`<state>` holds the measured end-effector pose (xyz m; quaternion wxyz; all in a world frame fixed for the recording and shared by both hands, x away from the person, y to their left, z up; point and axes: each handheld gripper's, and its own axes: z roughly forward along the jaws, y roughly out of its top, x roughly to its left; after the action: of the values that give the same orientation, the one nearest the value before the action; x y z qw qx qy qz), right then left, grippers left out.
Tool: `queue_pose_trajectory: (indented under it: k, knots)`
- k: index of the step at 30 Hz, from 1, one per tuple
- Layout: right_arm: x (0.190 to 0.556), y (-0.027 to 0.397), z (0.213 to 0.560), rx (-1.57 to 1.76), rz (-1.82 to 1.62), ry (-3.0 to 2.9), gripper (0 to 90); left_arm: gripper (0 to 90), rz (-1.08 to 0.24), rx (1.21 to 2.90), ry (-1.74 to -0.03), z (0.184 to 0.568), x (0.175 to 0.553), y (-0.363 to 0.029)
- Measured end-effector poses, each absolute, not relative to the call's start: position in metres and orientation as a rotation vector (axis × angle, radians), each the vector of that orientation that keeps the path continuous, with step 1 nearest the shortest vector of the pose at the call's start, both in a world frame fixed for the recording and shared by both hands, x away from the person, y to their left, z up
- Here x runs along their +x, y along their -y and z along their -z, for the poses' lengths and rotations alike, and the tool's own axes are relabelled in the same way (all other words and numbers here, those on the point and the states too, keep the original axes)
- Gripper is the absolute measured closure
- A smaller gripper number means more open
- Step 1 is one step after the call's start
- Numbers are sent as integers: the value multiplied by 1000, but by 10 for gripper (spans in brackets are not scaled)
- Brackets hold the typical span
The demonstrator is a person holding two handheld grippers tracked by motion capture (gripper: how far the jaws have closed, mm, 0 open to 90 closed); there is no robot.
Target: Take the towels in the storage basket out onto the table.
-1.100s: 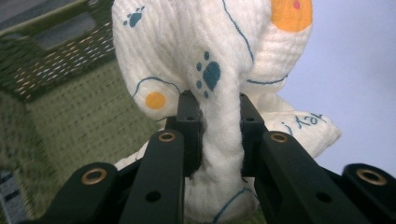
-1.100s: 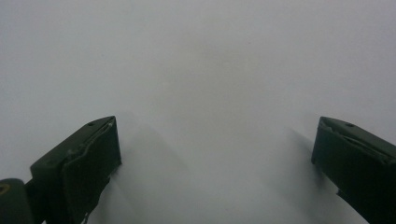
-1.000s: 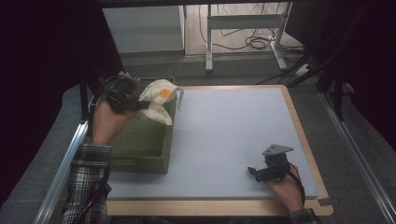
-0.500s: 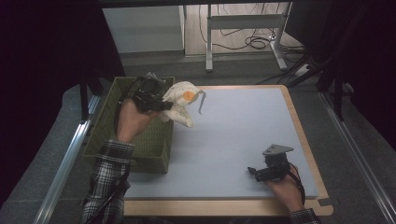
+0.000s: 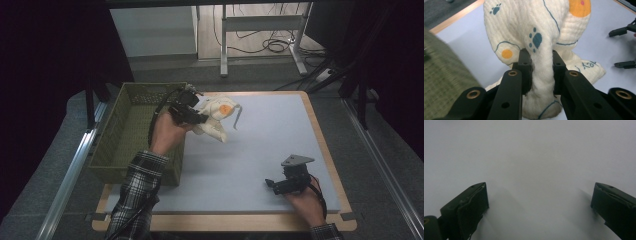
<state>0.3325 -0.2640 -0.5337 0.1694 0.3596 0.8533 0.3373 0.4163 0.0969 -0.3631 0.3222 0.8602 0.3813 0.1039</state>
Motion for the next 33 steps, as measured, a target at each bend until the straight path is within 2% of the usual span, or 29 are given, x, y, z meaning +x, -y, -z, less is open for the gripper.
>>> queue_pose_trajectory:
  k: [16, 33]
  knots:
    - [333, 264, 534, 1027, -961, -2423, 12, 761, -250, 2333, -919, 398, 423, -17]
    - [333, 264, 534, 1024, -961, -2423, 12, 752, -238, 2357, -923, 449, 430, 17]
